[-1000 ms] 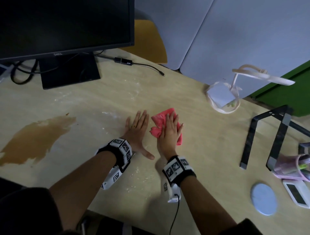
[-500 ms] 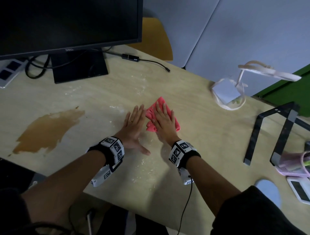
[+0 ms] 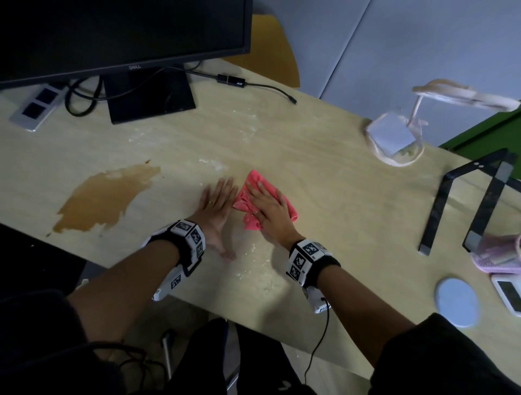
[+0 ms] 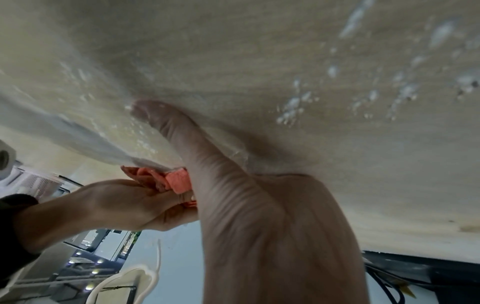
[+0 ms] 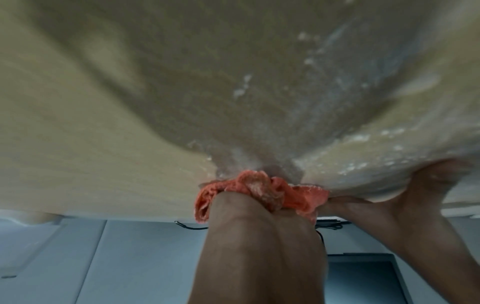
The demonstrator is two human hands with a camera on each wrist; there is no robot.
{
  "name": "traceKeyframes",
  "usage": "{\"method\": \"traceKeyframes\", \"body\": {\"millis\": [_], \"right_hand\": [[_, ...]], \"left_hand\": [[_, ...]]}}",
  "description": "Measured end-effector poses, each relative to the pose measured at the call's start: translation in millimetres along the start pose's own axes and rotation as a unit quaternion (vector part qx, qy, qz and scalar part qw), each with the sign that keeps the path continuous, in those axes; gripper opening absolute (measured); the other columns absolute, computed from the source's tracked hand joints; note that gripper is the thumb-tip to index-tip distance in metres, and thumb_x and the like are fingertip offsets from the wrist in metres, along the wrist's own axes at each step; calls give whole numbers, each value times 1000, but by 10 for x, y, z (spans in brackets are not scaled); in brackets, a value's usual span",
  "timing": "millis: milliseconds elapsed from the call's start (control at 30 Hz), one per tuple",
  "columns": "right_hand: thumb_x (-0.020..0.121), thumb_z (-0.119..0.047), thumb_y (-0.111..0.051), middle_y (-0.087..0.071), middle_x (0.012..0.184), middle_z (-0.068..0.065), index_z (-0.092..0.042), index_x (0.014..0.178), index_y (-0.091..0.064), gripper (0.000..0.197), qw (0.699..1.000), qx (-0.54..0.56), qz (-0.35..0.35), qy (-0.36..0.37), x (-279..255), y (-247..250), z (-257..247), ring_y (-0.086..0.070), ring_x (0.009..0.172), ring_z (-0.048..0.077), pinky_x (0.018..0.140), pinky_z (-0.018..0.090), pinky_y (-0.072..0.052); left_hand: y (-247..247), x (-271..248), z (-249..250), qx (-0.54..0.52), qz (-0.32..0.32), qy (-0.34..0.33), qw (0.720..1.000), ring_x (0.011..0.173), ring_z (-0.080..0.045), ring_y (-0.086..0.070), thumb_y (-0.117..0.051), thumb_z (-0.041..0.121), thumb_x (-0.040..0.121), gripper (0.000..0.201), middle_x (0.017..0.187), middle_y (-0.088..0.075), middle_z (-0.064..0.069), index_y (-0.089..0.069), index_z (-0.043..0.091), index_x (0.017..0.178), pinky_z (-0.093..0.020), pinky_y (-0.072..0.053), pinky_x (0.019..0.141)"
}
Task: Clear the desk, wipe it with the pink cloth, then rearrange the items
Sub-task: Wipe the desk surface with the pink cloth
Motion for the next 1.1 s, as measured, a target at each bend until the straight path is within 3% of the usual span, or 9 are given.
{"method": "traceKeyframes", "body": {"millis": [400,533,800,933,1100], "right_hand": [[94,-23,-39,-25,154,-7,-26,143,-34,50,1000,5,-24,5,-212,-57,-199,-12,144,8,111,32,-3],[93,-22,-40,-27,153,-5,-24,142,-36,49,1000,3,-17,5,-263,-48,-268,-16,144,11,111,31,-3],[94,-23,-42,-26,153,-8,-27,141,-37,47,999,35,-34,-9,-515,-102,-436,-9,143,6,110,28,4],[92,-29,-38,-35,149,-9,-26,134,-48,44,998,56,-42,4,-686,-126,-471,-17,142,7,113,36,-3],[93,-35,-34,-39,146,-12,-28,129,-53,42,994,61,-79,47,-928,-118,-249,-23,141,3,116,47,-12]], "left_hand": [[4,-19,25,22,8,18,1000,128,-25,45,-74,79,33,168,145,44,-13,36,7,139,-46,26,107],[14,-43,43,38,0,31,999,132,-28,41,-72,80,35,167,146,42,-15,36,6,138,-46,25,106],[-7,-121,61,40,10,22,999,139,-33,30,-71,78,42,160,149,35,-18,28,3,142,-50,14,113],[-81,-222,38,28,36,1,999,140,-31,29,-69,78,47,154,151,33,-16,24,3,144,-48,15,113],[-307,-443,-37,1,24,-35,999,138,-26,34,-71,80,39,160,150,37,-11,26,9,144,-48,16,115]]}}
Point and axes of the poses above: each hand's wrist, its own x-axis towards the middle knuckle, its own y-axis out of the back of the hand, z = x × y, the point moved 5 cm from there along x, towards the middle knuckle
